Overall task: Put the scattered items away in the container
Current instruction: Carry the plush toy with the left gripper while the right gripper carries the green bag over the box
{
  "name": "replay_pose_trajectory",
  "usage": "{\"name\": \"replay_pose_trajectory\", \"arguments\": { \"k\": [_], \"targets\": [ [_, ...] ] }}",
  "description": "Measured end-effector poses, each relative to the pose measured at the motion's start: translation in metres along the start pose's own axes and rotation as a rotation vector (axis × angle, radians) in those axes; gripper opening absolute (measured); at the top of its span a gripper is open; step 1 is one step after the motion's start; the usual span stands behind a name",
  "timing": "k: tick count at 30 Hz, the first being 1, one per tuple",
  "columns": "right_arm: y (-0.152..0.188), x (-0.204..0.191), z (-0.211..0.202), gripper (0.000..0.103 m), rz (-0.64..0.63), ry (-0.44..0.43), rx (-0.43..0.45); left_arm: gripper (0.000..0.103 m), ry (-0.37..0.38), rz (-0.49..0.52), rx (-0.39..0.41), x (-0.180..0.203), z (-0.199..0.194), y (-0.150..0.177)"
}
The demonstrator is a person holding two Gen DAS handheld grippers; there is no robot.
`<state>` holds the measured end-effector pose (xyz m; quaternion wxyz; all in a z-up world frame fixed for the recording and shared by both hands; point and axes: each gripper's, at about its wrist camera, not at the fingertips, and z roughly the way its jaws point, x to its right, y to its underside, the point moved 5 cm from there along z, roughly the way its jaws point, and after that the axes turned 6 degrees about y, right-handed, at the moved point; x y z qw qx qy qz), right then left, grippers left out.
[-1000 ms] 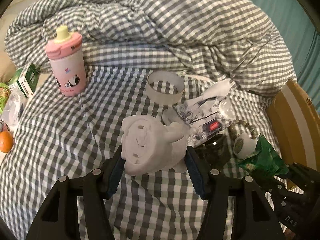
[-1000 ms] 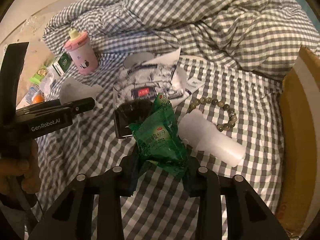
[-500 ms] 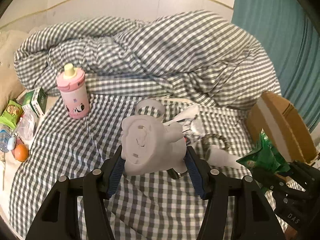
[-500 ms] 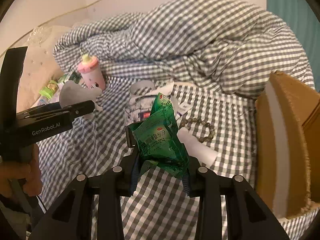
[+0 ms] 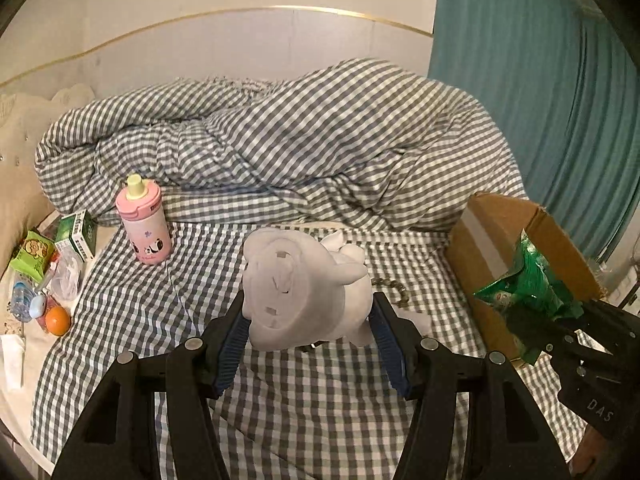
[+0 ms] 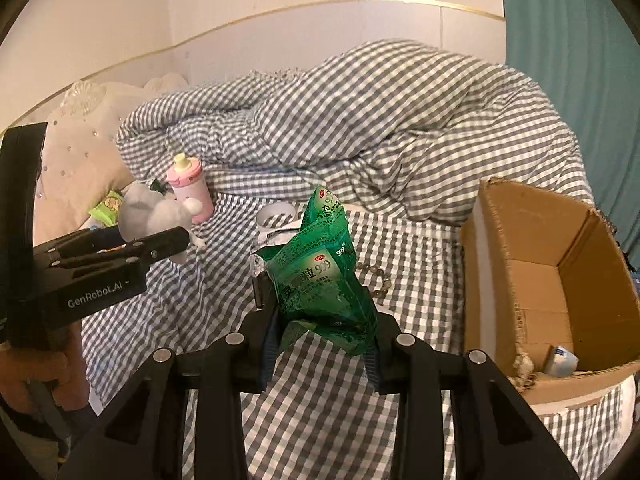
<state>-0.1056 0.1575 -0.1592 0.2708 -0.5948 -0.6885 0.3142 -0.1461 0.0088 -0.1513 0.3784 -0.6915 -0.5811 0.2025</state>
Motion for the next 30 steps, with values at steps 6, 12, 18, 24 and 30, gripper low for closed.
{"name": "replay_pose_trajectory", "arguments": {
  "k": [6, 12, 18, 24, 30],
  "targets": [
    [-0.005, 0.007, -0.033, 0.034, 0.004, 0.012, 0.053, 0.060, 0.018, 0.023, 0.046, 0.023, -0.027, -0.009],
    [-0.009, 0.016, -0.064, 0.034, 0.012, 0.030, 0.098, 0.060, 0.040, 0.044, 0.082, 0.045, -0.047, -0.016],
    [-0.013, 0.026, -0.088, 0.034, 0.021, 0.057, 0.136, 0.060, 0.063, 0.068, 0.107, 0.067, -0.063, -0.020],
    [-0.013, 0.041, -0.108, 0.034, 0.041, 0.090, 0.160, 0.060, 0.087, 0.095, 0.125, 0.091, -0.071, -0.024],
    [-0.010, 0.067, -0.129, 0.034, 0.076, 0.135, 0.184, 0.060, 0.104, 0.119, 0.128, 0.115, -0.072, -0.023]
  ]
}}
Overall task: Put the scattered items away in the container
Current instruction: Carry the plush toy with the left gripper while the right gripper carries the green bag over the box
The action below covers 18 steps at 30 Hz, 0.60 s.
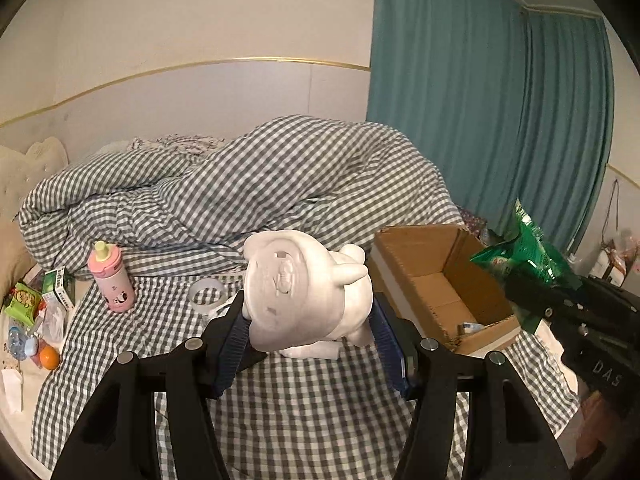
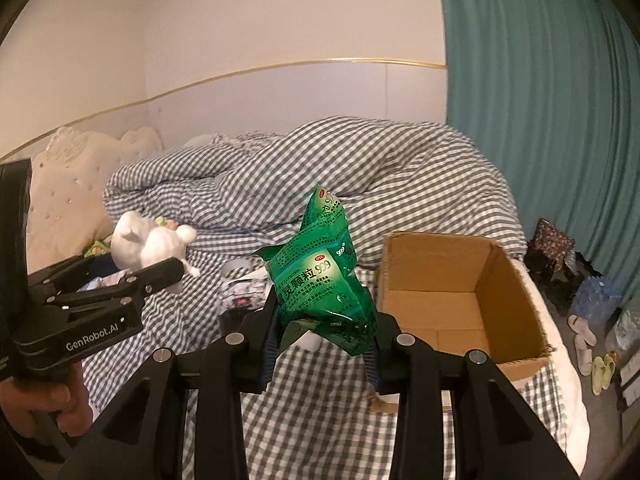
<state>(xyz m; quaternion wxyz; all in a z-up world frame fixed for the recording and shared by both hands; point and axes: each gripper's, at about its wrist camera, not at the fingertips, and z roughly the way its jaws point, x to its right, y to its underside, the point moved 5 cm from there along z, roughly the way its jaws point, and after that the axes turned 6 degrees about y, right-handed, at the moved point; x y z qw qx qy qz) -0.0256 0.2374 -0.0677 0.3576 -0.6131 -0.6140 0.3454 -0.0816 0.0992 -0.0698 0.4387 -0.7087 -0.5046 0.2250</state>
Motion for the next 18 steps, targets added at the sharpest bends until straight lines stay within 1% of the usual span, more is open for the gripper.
{"name": "replay_pose_trajectory", "arguments": {
  "k": [8, 18],
  "targets": [
    [0.003, 0.030, -0.017, 0.034, 0.035, 0.037, 0.012, 0.060, 0.028, 0.037, 0.016, 0.036, 0.003, -0.008],
    [0.005, 0.077, -0.039, 0.034, 0.077, 0.103, 0.026, 0.060, 0.088, 0.090, 0.025, 0.085, 0.009, -0.017]
  ]
}}
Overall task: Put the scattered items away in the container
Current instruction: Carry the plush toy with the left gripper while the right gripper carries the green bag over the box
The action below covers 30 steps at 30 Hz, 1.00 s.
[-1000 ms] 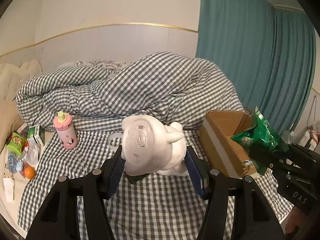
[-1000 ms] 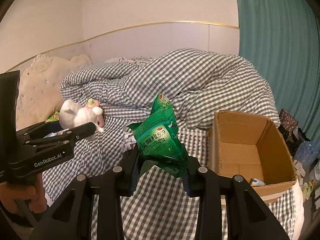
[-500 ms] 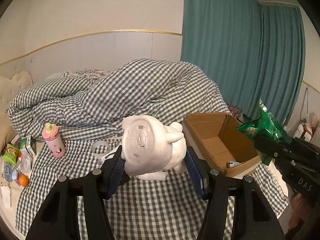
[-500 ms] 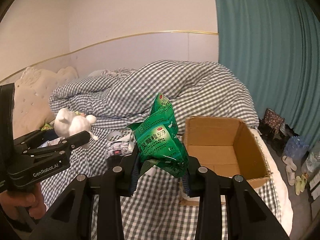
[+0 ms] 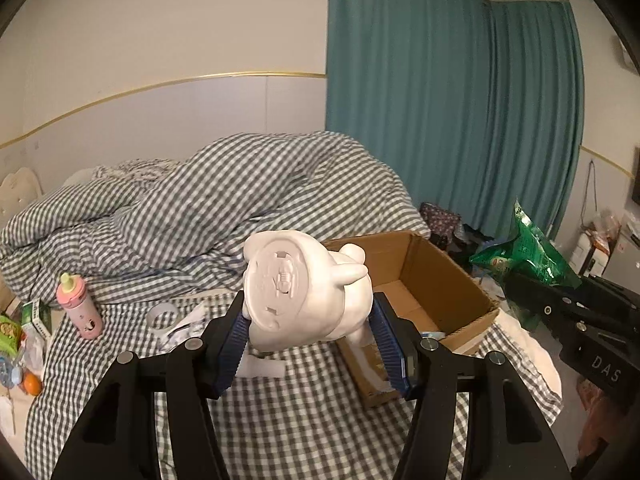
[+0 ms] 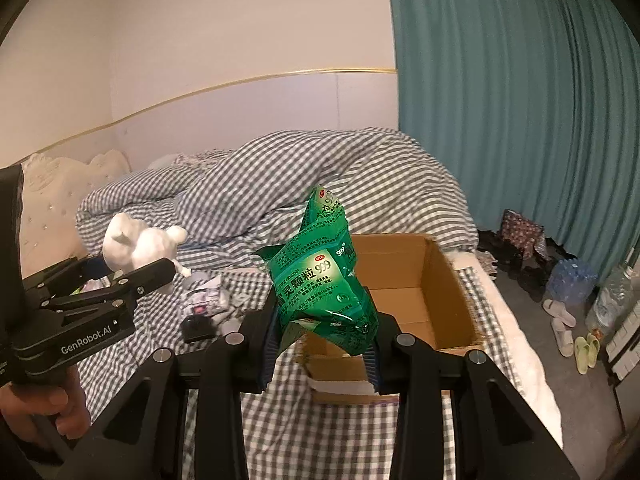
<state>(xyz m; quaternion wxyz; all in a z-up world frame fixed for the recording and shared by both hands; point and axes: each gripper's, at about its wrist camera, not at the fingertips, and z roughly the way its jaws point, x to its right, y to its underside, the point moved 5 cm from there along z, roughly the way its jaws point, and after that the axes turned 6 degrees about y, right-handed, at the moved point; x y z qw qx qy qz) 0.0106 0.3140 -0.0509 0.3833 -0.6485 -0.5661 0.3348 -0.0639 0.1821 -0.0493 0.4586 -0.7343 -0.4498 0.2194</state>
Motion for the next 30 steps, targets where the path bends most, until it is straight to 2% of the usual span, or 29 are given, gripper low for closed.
{"name": "replay_pose_trajectory", "arguments": {
  "k": [18, 30],
  "targets": [
    [-0.001, 0.061, -0.004, 0.034, 0.045, 0.096, -0.006, 0.060, 0.091, 0.049, -0.011, 0.061, 0.034, -0.010],
    [0.003, 0.085, 0.011, 0.034, 0.061, 0.126, -0.030, 0.060, 0.110, 0.052, -0.040, 0.073, 0.061, -0.009]
  ]
}}
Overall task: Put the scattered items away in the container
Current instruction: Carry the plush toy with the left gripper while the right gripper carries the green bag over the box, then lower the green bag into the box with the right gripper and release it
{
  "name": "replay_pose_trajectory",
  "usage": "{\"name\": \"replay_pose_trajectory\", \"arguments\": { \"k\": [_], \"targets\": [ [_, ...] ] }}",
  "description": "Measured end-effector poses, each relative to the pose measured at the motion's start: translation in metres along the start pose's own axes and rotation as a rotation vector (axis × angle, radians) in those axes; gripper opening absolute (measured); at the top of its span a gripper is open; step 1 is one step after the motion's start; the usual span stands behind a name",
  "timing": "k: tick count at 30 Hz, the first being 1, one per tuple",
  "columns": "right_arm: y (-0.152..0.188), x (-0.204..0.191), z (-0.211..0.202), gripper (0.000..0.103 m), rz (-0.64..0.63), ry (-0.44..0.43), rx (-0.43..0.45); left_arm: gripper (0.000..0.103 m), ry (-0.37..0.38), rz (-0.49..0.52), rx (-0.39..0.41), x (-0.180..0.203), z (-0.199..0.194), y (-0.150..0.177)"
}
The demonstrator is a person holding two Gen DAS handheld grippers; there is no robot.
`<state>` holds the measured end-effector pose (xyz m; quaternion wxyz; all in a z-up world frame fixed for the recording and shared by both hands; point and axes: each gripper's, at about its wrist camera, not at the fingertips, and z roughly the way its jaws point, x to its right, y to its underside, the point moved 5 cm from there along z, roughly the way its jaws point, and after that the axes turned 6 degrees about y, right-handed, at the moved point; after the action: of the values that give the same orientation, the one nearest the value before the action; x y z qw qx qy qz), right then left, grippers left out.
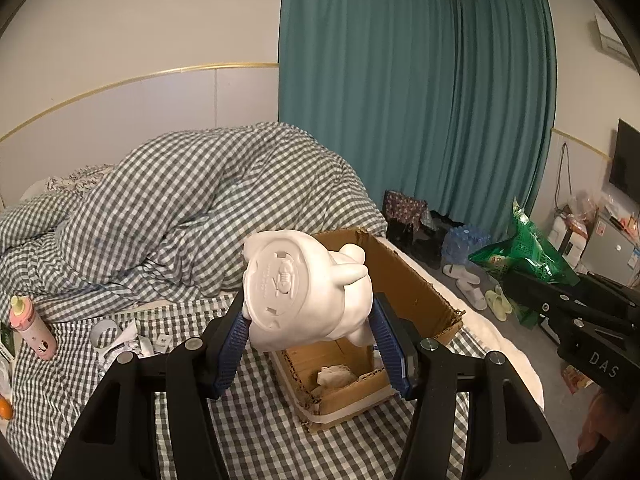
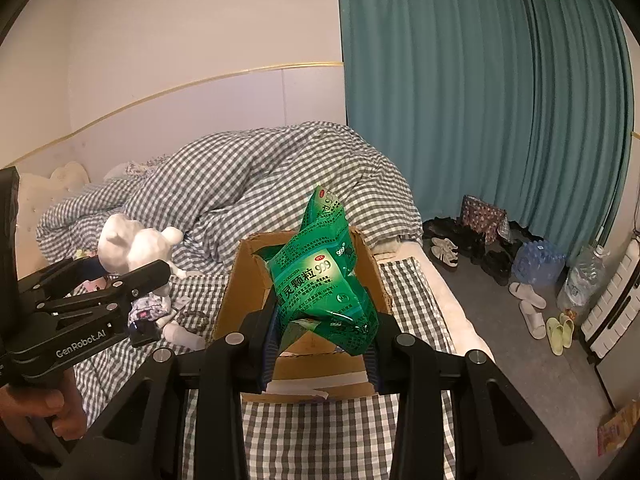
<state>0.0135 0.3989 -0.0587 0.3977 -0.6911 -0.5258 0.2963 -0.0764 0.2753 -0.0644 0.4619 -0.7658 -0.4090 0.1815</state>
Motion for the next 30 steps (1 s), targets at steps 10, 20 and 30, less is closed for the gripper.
{"name": "replay_pose_trajectory", "arguments": {
  "k": [10, 20, 30],
  "targets": [
    [0.003, 0.008, 0.035, 0.034, 0.007, 0.002, -0.041, 0.060, 0.009, -0.013, -0.055, -0.006, 0.041, 0.005],
    [0.012, 0.010, 0.084, 0.034, 0.002, -0.006, -0.102, 0.060, 0.021, -0.027, -0.110, -0.015, 0.083, 0.014],
    [0.030, 0.012, 0.132, 0.034, -0.001, -0.013, -0.177, 0.060, 0.031, -0.048, -0.180, -0.024, 0.123, 0.033]
  ]
}}
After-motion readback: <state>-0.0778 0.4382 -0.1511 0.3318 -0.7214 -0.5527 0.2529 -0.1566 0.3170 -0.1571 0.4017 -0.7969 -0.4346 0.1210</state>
